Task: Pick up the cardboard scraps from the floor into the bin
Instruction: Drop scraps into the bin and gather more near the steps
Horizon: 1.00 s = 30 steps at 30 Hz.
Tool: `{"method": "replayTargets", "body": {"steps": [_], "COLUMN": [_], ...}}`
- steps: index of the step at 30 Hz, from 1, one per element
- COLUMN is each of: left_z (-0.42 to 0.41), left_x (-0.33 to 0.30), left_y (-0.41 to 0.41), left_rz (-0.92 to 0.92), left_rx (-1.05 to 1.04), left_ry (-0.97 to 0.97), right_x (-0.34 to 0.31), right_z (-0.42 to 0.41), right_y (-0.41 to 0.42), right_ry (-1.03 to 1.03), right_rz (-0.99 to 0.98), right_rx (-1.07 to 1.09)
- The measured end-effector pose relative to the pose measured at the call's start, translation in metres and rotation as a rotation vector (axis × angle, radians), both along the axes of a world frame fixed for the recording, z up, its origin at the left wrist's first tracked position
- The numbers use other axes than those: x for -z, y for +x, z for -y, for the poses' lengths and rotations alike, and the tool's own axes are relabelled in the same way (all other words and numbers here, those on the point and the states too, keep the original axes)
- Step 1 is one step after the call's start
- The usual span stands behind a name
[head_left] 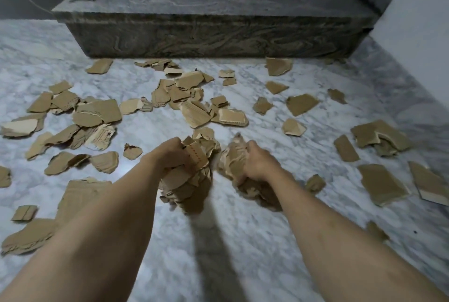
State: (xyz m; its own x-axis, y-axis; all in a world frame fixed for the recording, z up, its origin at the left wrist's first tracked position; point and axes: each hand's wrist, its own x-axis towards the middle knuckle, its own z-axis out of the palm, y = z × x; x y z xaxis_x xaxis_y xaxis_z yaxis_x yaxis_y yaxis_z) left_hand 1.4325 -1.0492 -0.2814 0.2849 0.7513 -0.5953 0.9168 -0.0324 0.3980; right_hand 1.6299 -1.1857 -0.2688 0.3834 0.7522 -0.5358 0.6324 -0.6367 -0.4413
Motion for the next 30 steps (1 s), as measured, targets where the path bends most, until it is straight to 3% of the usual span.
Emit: {"method": "replayTargets", "body": {"steps": [3,5,9,12,16,22,27,30], "left_z": [0.016,0.027,0.046,0.059,0.074,0.106,0.134,0.148], "left_x": [0.005,0.009,0.009,0.007,0.003,-0.008,-0.015,-0.02], "left_y": [-0.021,-0.033,-0.053,-0.063,-0.072,-0.079,-0.053,-0.022], "left_rz": [0.143,0.202,0.309,0.374,0.418,0.434,0.57,0.612], "left_rx": [-0.164,-0.22,-0.335,-0.351,-0.302,-0.34,-0.396,-0.397], "left_ry": [-0.134,-0.176,-0.224,-0.213,-0.08,-0.007,-0.044,-0.088], "right_x": [-0.017,-0.022,-0.005,0.007,0.008,0.006,0.005,0.0], "right_z": [0.012,0.026,0.056,0.061,0.065,0.079,0.093,0.103], "right_y": [0.03,0.04,0.027,0.013,-0.003,-0.02,-0.016,0.004], "right_ry": [0.054,-0.015,-0.223,-0.261,-0.24,-0.136,-0.034,-0.019], "right_rz": [-0.165,-0.192,-0.116,0.009,0.234,0.264,0.089,-0.016], "right_rx": [0.198,0.198,0.185,0.176,0.156,0.22,0.417,0.417]}}
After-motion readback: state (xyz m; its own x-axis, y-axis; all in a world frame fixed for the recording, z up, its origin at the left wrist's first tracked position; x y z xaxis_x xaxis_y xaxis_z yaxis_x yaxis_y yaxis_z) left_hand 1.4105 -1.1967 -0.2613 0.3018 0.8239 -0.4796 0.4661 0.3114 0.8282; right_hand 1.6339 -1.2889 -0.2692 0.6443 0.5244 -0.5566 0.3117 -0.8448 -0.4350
